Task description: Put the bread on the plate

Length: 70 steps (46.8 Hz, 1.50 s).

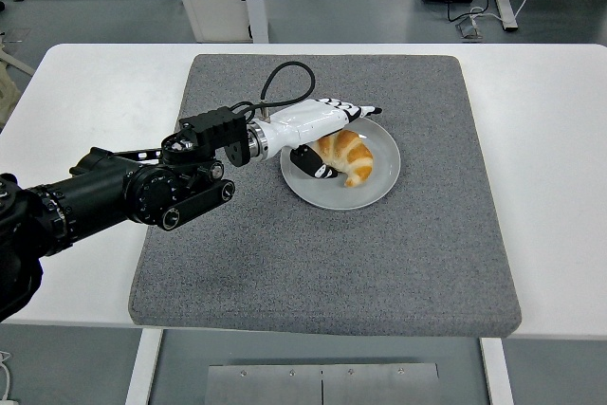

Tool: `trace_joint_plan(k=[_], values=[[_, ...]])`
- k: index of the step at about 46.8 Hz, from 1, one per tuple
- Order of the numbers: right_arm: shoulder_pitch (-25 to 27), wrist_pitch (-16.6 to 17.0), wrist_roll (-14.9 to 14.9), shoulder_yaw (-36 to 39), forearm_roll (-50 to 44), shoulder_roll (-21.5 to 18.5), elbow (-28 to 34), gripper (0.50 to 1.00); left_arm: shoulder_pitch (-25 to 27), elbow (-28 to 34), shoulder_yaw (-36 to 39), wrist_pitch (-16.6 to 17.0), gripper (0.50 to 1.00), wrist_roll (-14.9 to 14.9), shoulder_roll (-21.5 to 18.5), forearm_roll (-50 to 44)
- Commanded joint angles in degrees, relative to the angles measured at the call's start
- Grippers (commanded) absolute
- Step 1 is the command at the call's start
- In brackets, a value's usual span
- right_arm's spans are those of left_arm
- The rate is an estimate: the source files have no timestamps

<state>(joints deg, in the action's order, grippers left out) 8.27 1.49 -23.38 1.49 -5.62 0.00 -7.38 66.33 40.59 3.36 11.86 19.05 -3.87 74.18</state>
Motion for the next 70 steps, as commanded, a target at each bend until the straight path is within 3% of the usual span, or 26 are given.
trace_joint_plan(k=[1, 10, 25, 37, 59, 70], values=[[0.0, 0.0, 0.0, 0.0, 0.0, 0.0, 0.0, 1.000, 1.3, 2.3, 0.0, 0.0, 0.960, -0.3, -1.4, 0.0], [0.0, 0.0, 0.0, 0.0, 0.0, 0.0, 0.0, 1.000, 5.1, 6.6, 0.0, -0.4, 0.960, -0.6, -5.0, -0.8], [0.0, 0.0, 0.0, 0.0, 0.0, 0.0, 0.0, 1.000, 12.3, 10.9, -0.5, -2.6, 0.961, -1.2, -9.6, -12.1], [0.0, 0.0, 0.0, 0.0, 0.0, 0.0, 0.0, 1.000, 15.6, 10.9, -1.7, -3.5, 0.961, -1.2, -11.9, -20.1], [0.0, 0.0, 0.0, 0.0, 0.0, 0.0, 0.0, 1.000, 11.8, 9.6, -10.0, -3.9, 0.963, -0.4, -14.1, -41.1], [0.0, 0.0, 0.0, 0.0, 0.0, 0.0, 0.0, 1.000, 7.1, 3.6, -15.3, -4.0, 0.963, -0.9, -12.9, -48.0]])
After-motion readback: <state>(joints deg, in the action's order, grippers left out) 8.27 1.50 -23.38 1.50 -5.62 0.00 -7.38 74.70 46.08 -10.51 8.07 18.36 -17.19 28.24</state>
